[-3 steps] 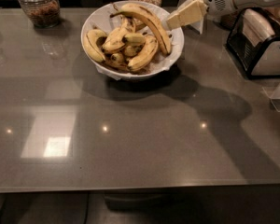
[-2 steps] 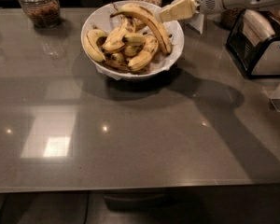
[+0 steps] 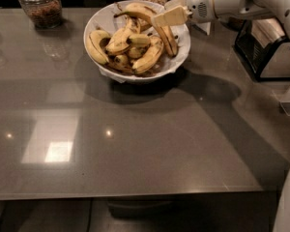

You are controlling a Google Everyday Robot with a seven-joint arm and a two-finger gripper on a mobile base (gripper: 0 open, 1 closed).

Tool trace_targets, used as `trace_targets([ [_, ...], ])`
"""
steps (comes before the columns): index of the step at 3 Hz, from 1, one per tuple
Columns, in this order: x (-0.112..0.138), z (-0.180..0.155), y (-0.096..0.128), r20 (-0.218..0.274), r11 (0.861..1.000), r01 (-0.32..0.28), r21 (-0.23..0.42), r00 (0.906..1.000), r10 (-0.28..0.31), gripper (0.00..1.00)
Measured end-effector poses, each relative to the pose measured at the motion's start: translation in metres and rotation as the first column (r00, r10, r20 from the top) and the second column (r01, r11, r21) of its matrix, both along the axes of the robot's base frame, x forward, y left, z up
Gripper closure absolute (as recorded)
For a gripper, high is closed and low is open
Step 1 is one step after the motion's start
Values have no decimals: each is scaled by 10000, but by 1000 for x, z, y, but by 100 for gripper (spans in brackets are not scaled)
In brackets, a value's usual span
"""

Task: Pick banana from white bowl

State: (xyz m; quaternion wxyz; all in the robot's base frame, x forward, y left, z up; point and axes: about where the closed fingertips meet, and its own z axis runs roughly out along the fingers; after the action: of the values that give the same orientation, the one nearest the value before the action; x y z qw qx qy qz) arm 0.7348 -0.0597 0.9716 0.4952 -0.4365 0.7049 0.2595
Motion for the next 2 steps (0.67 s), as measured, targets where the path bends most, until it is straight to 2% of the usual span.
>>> trace_targets([
  [2, 14, -18, 11, -405, 10000, -82, -12, 9991, 82, 45],
])
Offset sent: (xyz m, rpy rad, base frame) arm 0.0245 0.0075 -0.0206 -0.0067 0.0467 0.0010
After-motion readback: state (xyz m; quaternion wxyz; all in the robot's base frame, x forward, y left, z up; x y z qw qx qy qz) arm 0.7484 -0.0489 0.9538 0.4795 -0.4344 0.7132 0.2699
